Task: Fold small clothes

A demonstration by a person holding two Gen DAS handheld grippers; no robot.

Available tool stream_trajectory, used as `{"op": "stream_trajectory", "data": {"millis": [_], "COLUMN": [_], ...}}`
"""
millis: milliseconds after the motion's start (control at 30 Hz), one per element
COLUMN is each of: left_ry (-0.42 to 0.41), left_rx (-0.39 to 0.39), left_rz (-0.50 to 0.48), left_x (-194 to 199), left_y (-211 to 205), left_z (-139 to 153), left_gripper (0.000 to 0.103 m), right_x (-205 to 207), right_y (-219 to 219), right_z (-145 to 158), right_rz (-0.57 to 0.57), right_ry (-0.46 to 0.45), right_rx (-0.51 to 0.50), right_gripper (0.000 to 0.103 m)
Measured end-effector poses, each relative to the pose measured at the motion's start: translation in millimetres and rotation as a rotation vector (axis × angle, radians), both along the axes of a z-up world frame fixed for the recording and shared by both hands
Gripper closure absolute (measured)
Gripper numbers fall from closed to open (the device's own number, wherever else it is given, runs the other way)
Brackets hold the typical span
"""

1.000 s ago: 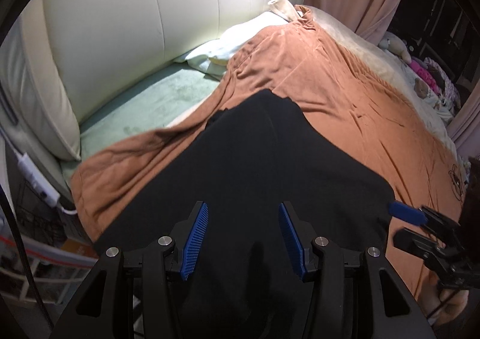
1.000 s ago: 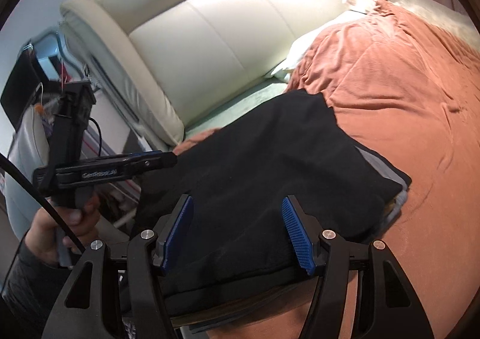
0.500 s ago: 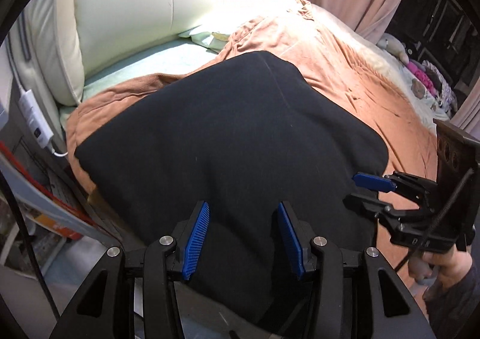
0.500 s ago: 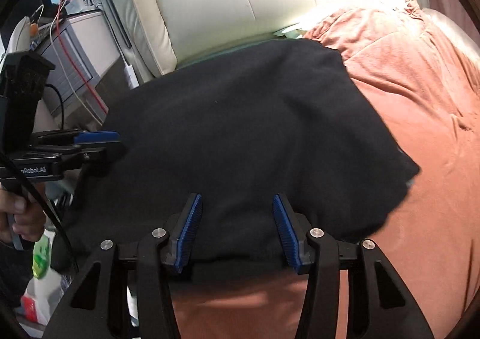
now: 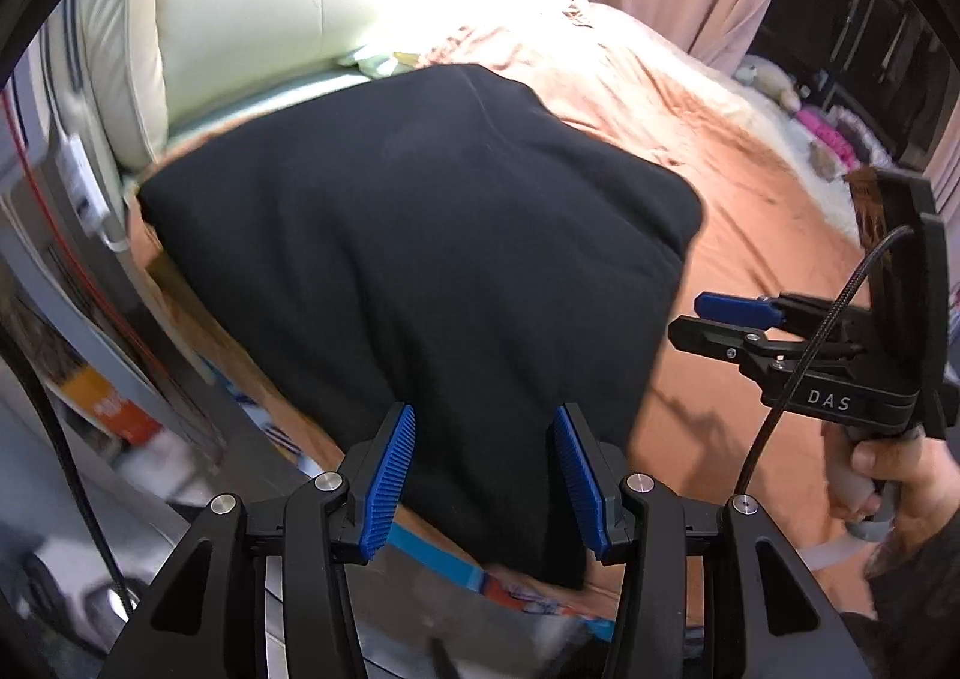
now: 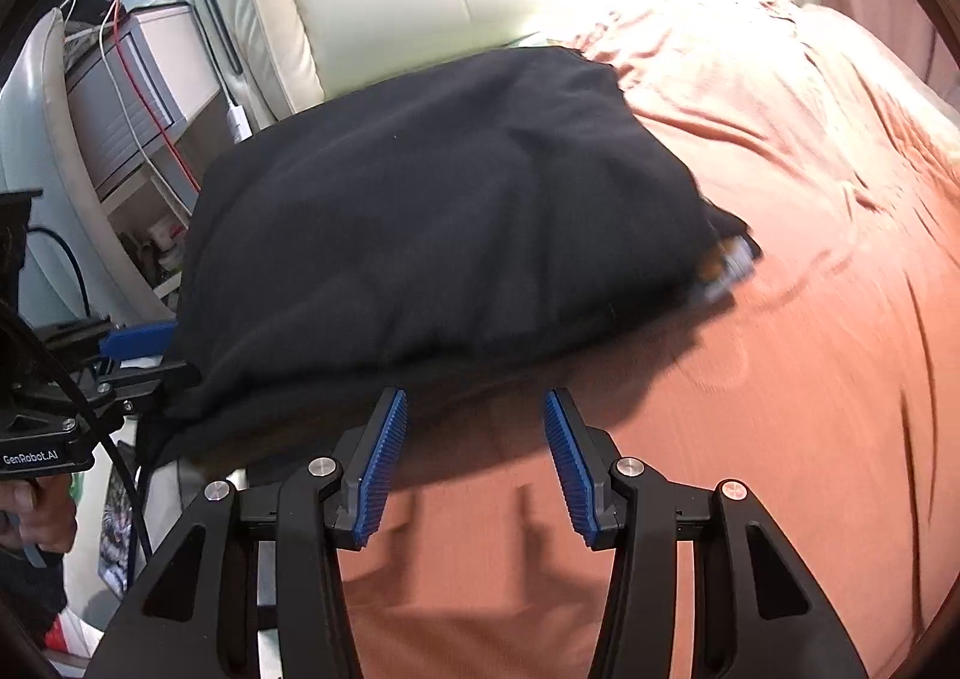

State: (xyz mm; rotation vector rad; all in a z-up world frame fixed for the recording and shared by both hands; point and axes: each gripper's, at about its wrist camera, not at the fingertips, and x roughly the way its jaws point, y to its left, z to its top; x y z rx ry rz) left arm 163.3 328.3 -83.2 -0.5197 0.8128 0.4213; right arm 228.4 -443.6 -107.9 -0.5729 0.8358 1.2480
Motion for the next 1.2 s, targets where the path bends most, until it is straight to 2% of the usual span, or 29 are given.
{"op": "stream_trajectory", "data": {"millis": [167, 300, 433, 533, 600, 667, 700, 767, 833, 900, 967, 1033, 1100, 1200], "left_ry": [-0.031, -0.079, -0.103, -0.121, -0.128, -0.127, -0.128, -0.138, -0.153, -0.169, -0.180, -0.196, -0.213, -0.215], "left_rx": [-0.006, -0.008, 0.021, 0.053, 0.071, 0.088, 0.098, 0.118, 0.133, 0.155, 0.174, 0.195, 0.225, 0.258], "left_rz": [-0.017, -0.030, -0.034, -0.036, -0.038, -0.047, -0.053, -0.055, -0.054, -0.057, -0.060, -0.065, -0.066, -0.082], "left_x": [-11, -23, -34, -44, -50, -52, -55, -62, -69, -78, -85, -93, -102, -111], "left_y": [-16, -29, -45, -64, -76, -89, -96, -110, -122, -135, -148, -160, -176, -195], "left_z": [12, 33, 55, 75, 86, 95, 100, 109, 118, 125, 131, 135, 139, 140], "left_gripper": [0.053, 0.053, 0.053, 0.053, 0.053, 0.053, 0.052, 0.048, 0.034, 0.027, 0.020, 0.005, 0.000, 0.000], "right_x": [3, -10, -21, -30, -34, -41, -45, -56, -64, -74, -86, -99, -112, -134], "right_y": [-27, -57, -85, -106, -120, -141, -150, -174, -192, -209, -227, -246, -263, -289], "right_z": [28, 56, 84, 106, 115, 128, 131, 142, 148, 153, 156, 157, 157, 156], "right_rz": [-0.040, -0.080, -0.107, -0.129, -0.150, -0.161, -0.166, -0.181, -0.201, -0.215, -0.228, -0.241, -0.258, -0.280], "right_ry": [0.010, -0.020, -0.025, -0.034, -0.033, -0.038, -0.045, -0.057, -0.062, -0.077, -0.088, -0.099, -0.120, -0.150], "right_rx": [0.034, 0.042, 0.056, 0.074, 0.092, 0.123, 0.138, 0.165, 0.180, 0.194, 0.214, 0.234, 0.245, 0.250], "right_gripper": [0.058, 0.057, 0.057, 0.051, 0.042, 0.028, 0.025, 0.024, 0.023, 0.019, 0.008, 0.000, 0.000, 0.000]}}
